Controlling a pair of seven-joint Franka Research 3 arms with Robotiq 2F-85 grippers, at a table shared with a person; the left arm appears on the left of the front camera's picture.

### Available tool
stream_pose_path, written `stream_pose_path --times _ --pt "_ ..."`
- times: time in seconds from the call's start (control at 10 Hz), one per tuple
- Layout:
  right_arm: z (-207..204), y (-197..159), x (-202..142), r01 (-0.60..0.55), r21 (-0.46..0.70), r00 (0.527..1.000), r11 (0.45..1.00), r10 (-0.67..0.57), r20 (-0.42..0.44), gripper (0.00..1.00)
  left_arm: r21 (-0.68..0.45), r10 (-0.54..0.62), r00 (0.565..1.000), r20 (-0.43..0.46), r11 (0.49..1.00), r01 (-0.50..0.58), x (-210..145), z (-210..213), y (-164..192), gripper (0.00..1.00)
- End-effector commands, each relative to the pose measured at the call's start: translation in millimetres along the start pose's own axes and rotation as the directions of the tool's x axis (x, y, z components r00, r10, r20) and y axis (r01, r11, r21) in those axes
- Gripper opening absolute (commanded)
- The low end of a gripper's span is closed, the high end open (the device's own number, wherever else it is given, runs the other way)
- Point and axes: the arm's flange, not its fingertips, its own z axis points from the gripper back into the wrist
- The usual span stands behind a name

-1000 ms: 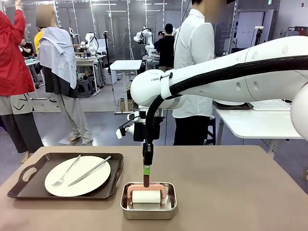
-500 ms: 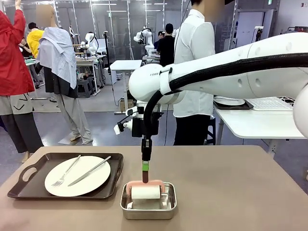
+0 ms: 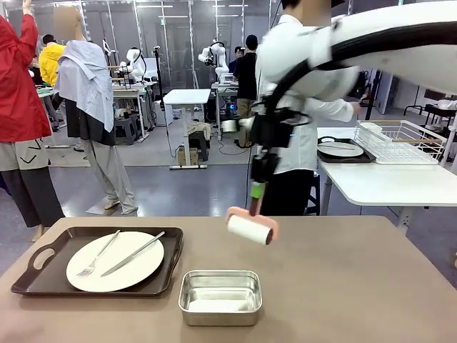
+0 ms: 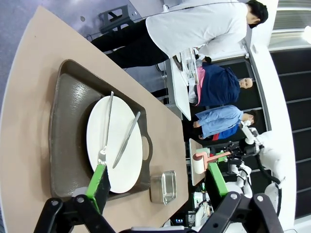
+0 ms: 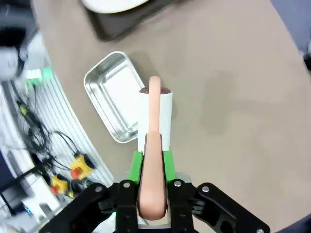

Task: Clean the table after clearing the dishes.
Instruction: When the left (or right) Handle tray is removed, use the left hand (or right hand) to clean the left (or right) side of the table with the Lint Roller.

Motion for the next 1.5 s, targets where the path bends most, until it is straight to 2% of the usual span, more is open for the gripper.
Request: stream_pose_path --times 0.0,0.1,0.2,0.3,0.4,0.5,0.9,1.0,1.1,1.4 --pt "-40.5 -23.4 -89.0 0.348 0.146 0.883 0.926 -0.376 0.281 0.07 -0.016 -0.001 1.0 0.002 1.0 0.001 -0.7 3.2 -0.4 1.0" --pt "-57.6 -39.5 -118.6 0.437 0.238 0.806 0.867 -0.495 0.325 0.07 -0.016 -0.001 1.0 0.002 1.0 0.001 -0.7 3.2 -0.4 1.0" --pt "-77.5 -52.4 -141.9 0.51 0.283 0.736 0.812 -0.582 0.344 0.07 -0.016 -0.001 1.0 0.002 1.0 0.001 -0.7 3.2 -0.4 1.0" --pt "-91.0 -64.0 -156.0 0.536 0.295 0.699 0.791 -0.612 0.371 0.07 -0.016 -0.001 1.0 0.002 1.0 0.001 -0.7 3.2 -0.4 1.0" --pt "-99.7 -75.5 -159.3 0.495 0.345 0.696 0.797 -0.602 0.391 0.07 -0.016 -0.001 1.0 0.002 1.0 0.001 -0.7 3.2 -0.4 1.0" --pt "-73.3 -84.9 -161.9 0.515 0.259 0.782 0.817 -0.572 0.249 0.07 -0.016 -0.001 1.0 0.002 1.0 0.001 -0.7 3.2 -0.4 1.0" --pt "-73.3 -84.9 -161.9 0.515 0.259 0.782 0.817 -0.572 0.249 0.07 -0.016 -0.001 1.0 0.002 1.0 0.001 -0.7 3.2 -0.4 1.0" --pt "-78.6 -84.9 -165.6 0.504 0.256 0.782 0.825 -0.562 0.269 0.21 -0.016 -0.001 1.0 0.002 1.0 0.001 -0.7 3.2 -0.4 1.0" --pt "-85.1 -101.6 -157.0 0.533 0.388 0.721 0.752 -0.644 0.258 0.21 -0.016 -0.001 1.0 0.002 1.0 0.001 -0.7 3.2 -0.4 1.0" --pt "-113.5 -128.0 -157.7 0.654 0.482 0.546 0.583 -0.805 0.233 0.21 -0.016 -0.001 1.0 0.002 1.0 0.001 -0.7 3.2 -0.4 1.0"
